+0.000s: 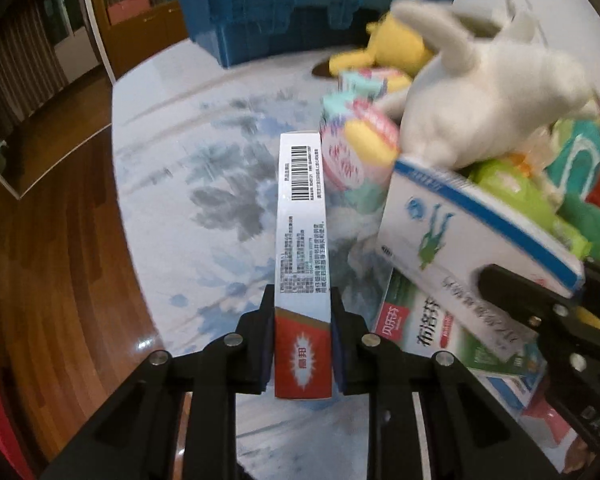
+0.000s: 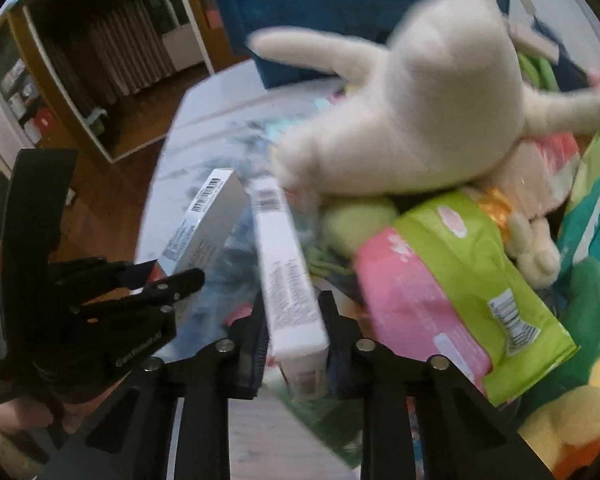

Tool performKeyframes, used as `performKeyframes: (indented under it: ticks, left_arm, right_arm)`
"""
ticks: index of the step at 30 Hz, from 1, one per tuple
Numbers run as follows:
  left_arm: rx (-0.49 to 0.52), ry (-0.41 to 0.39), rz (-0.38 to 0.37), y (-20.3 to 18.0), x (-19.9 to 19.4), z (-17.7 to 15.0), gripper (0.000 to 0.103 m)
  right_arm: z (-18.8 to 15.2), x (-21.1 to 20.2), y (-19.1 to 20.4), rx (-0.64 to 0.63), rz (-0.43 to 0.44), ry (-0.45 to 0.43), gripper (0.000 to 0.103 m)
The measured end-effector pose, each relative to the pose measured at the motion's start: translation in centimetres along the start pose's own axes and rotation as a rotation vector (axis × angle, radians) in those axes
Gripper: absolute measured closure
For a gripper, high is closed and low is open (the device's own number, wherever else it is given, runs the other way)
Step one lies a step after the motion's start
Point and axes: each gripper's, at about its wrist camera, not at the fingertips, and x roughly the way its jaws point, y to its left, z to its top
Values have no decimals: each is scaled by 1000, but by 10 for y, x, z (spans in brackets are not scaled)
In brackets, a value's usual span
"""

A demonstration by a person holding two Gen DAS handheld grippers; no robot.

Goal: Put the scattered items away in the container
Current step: 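Grasp the white-and-red toothpaste box with the left tool while the right tool grasps a white medicine box, then carry both boxes up over the blue crate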

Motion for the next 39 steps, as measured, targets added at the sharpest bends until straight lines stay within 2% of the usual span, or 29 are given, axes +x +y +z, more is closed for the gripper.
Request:
performKeyframes:
  ticks: [6, 10, 12, 16, 22, 28, 39]
  left_arm:
    - [22, -51, -17, 15, -36, 3, 80]
    - [30, -31, -27, 20, -32, -4, 80]
    - [40, -20, -32, 20, -29, -8, 81]
    - [51, -15, -34, 19, -32, -11, 81]
    - [87, -57, -40, 24, -58, -1, 80]
    - [132, -135, -65, 41, -98, 18, 80]
    - [257, -228, -124, 78, -142, 79, 80]
  right_arm:
    - [16, -24, 27, -34, -22, -33, 86]
    - [8, -5, 32, -18, -69, 11, 86]
    - [-4, 5, 25, 31, -52, 34, 86]
    - [-9, -3, 30, 38, -66, 15, 86]
    - [14, -39, 50, 28, -74, -90, 86]
    - [45, -71, 82, 14, -103, -178, 86]
    - [103, -103, 137, 51, -244, -280, 86]
